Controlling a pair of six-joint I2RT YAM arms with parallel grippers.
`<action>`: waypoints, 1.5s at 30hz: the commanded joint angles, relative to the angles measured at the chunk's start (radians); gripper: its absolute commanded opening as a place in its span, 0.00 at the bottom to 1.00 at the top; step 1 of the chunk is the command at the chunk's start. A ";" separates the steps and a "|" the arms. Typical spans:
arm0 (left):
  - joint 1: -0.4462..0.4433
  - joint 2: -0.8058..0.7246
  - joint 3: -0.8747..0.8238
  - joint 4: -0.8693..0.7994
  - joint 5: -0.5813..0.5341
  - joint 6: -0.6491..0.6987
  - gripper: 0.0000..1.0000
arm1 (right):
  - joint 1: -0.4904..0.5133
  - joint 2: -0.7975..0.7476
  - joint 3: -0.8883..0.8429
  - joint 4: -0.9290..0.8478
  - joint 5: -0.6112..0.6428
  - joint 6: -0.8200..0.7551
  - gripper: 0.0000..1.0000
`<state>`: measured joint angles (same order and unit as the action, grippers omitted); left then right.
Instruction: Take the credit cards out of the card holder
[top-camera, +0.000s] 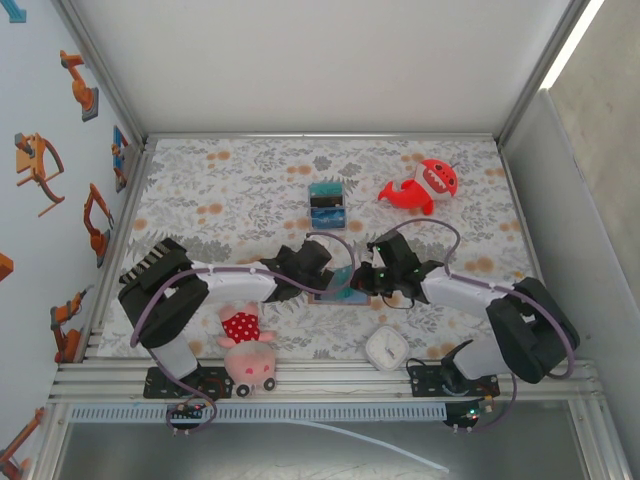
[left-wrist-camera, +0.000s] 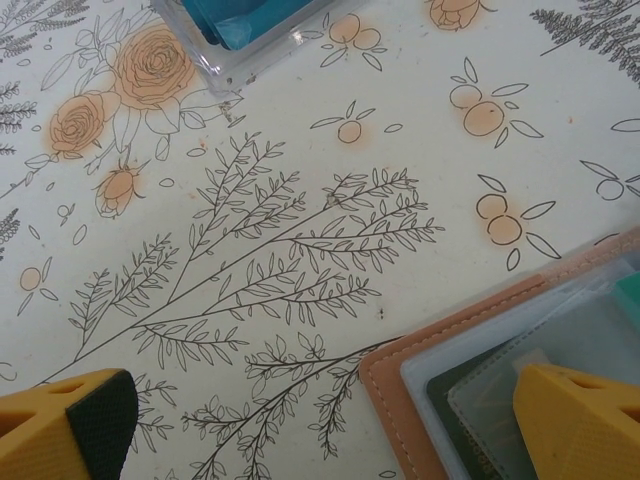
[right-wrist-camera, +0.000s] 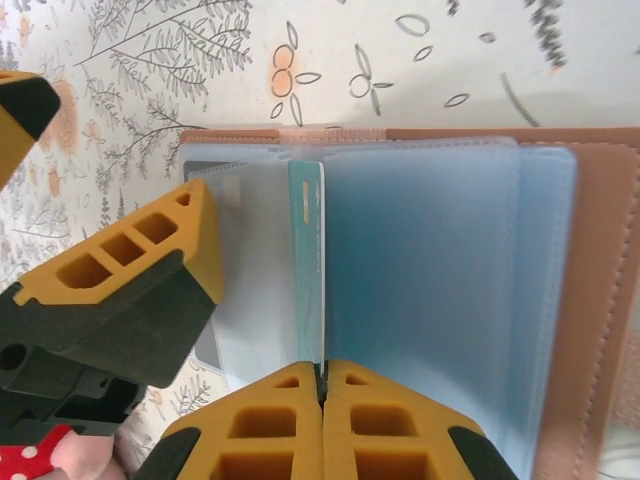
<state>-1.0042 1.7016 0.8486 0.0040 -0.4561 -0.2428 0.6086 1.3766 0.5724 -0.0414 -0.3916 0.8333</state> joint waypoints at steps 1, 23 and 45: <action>0.012 -0.049 -0.005 -0.020 -0.017 0.020 0.97 | -0.018 -0.043 0.041 -0.133 0.076 -0.073 0.00; 0.077 -0.338 -0.013 -0.056 -0.046 0.013 0.97 | -0.038 -0.184 0.182 -0.273 0.129 -0.302 0.00; 0.450 -0.781 -0.176 0.012 0.568 0.077 0.97 | 0.019 -0.120 0.389 -0.337 0.030 -0.529 0.00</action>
<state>-0.5869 0.9314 0.6765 -0.0040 -0.0826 -0.2054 0.6167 1.2396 0.9165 -0.3496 -0.3374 0.3649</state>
